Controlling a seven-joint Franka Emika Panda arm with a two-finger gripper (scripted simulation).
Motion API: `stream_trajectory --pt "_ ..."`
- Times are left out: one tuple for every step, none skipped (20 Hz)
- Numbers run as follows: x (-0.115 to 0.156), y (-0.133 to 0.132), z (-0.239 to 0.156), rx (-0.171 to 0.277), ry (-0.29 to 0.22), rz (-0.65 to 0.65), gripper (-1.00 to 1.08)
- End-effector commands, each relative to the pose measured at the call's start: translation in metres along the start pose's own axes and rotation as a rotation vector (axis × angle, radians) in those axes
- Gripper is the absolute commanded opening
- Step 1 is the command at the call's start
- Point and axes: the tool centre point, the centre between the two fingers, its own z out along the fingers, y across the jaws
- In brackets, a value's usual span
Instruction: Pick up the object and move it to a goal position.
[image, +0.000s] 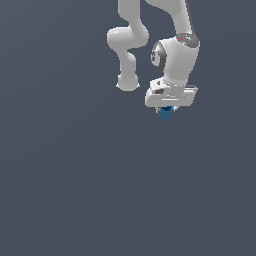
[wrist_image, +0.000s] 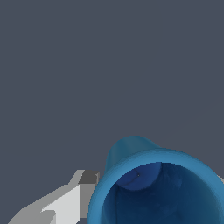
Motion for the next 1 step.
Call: stream_trajectory --pt "-0.0004 -0.0014 -0.0026 0.0 0.0 0.001 -1.0"
